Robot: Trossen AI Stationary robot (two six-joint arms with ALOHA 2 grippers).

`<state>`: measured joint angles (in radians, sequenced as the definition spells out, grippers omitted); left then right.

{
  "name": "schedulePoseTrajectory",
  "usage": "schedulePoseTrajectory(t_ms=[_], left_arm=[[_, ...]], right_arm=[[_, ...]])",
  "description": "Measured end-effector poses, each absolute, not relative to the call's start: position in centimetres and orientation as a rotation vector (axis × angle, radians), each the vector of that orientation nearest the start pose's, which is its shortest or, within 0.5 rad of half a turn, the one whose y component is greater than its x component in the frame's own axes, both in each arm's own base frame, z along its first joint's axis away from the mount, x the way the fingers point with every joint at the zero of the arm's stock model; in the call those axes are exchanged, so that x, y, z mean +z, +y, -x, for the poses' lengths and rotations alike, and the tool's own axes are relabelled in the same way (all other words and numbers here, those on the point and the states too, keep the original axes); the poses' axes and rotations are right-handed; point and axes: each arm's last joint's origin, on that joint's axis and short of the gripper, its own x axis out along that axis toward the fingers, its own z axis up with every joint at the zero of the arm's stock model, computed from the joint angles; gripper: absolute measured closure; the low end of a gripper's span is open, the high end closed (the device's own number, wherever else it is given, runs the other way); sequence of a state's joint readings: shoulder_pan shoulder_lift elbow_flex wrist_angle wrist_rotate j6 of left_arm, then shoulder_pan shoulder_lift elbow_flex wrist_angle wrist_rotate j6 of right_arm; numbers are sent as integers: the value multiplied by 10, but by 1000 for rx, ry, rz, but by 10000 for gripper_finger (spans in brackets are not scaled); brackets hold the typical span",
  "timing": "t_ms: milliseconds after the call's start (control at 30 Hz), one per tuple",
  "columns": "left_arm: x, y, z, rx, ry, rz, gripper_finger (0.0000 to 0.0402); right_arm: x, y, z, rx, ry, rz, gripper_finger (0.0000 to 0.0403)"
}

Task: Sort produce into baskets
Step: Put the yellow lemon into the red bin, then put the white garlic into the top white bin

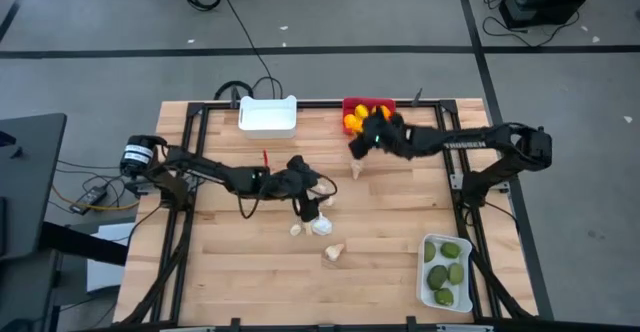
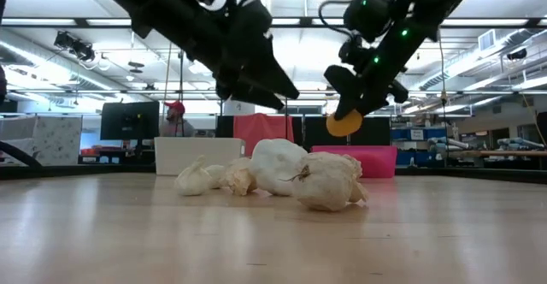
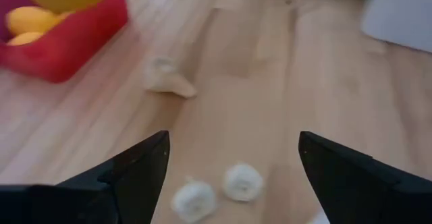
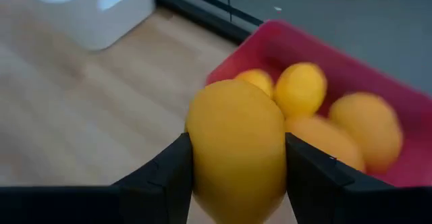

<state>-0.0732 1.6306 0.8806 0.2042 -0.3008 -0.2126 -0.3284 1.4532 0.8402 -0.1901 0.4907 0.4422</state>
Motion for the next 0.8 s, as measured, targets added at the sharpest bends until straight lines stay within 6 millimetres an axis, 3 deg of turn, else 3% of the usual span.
schedulePoseTrajectory(t_ms=[200, 333, 633, 800], left_arm=[[194, 3, -338, 301, 516, 124, 69], [194, 8, -338, 301, 519, 114, 69], [192, 8, -336, 313, 546, 76, 69], [184, 8, -331, 317, 646, 59, 69]], right_arm=[[213, -156, -254, -932, 553, -395, 190], [212, -171, -243, -919, 564, -430, 170], [212, -175, -241, -847, 605, -371, 92], [208, -161, -247, -579, 681, -376, 57]])
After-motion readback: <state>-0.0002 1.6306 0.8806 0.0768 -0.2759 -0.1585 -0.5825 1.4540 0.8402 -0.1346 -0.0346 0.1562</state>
